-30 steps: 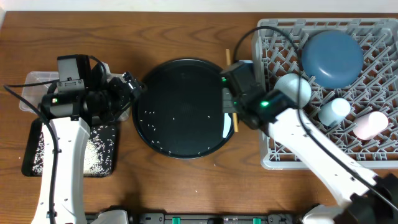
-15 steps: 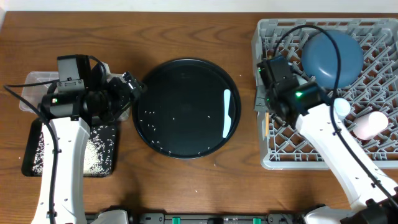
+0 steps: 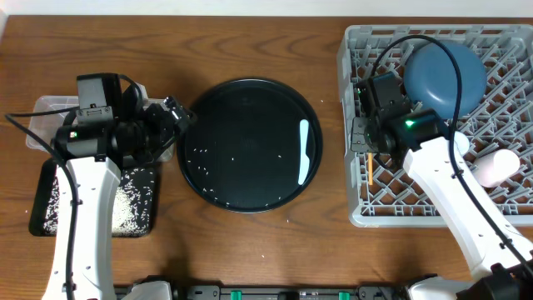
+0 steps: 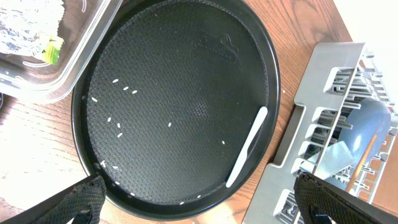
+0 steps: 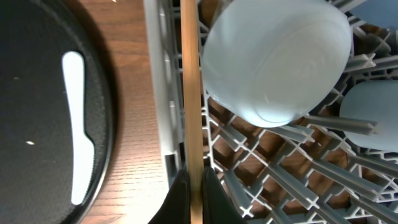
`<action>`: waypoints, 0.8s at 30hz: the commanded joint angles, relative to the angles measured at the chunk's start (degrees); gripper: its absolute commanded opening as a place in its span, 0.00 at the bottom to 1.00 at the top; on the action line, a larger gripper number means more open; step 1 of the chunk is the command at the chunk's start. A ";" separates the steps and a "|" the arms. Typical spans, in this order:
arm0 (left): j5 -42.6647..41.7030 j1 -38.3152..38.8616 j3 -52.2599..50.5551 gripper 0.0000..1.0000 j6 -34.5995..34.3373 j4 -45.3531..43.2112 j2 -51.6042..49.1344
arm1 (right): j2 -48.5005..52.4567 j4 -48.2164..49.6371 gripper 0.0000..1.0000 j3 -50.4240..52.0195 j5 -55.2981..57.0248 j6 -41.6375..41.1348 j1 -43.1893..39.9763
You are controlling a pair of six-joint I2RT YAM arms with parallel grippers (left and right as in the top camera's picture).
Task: Sort waste into correct bins and load items into the dishwasher rack
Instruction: 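Lift the chopstick and carry it right into the rack, then release the chopstick in the rack and return the right gripper to the tray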
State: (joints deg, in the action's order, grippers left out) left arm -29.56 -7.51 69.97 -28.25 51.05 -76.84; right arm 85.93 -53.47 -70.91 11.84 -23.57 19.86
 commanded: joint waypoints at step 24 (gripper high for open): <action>0.52 -0.24 0.37 0.98 0.59 0.13 -0.26 | 2.14 11.13 0.23 8.15 -0.94 5.20 -1.57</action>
State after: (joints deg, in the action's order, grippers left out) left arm -29.56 -7.51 69.97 -28.25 51.03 -76.84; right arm 87.77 -42.89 -63.16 10.83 -18.48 18.59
